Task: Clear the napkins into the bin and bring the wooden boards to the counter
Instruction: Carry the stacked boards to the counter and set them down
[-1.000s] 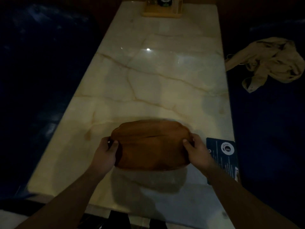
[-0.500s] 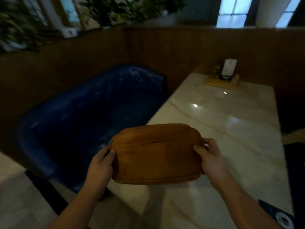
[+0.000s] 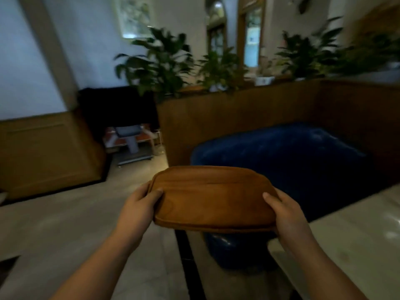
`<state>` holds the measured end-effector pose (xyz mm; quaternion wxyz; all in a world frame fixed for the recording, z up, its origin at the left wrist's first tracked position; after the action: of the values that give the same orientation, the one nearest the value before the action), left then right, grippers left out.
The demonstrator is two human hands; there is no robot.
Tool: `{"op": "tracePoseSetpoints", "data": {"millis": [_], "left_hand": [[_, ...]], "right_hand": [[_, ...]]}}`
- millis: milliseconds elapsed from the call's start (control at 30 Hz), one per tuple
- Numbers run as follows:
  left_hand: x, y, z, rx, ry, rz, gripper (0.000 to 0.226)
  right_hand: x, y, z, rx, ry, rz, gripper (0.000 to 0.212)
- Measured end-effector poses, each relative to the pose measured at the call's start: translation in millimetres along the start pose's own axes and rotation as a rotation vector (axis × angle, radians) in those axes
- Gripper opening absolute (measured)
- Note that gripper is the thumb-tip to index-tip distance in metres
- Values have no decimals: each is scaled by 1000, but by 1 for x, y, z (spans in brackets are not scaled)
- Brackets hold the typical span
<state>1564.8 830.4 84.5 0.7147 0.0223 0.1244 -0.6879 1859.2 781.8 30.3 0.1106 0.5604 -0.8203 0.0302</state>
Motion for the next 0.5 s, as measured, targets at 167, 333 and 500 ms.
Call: {"op": "tracePoseSetpoints", "data": {"millis": [167, 333, 500], "left_hand": [[4, -121, 1, -36, -26, 250, 19], [9, -213, -8, -65, -57, 463, 24], [10, -309, -26, -97, -83, 660, 19]], "right_hand": [[-7, 139, -17, 49, -34, -254, 25], [-22, 263, -16, 131, -29, -458, 34], [-39, 405, -6, 124, -6, -652, 27]]}}
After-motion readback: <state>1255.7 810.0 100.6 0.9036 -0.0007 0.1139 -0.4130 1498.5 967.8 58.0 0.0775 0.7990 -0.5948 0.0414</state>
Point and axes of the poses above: each hand's wrist, its own x-axis away from the middle knuckle, its own y-axis out of the palm, z = x × y, the point moved 4 cm from there along -x, towards the middle knuckle, and after that the axes turned 11 degrees about y, right-handed, at the moved point
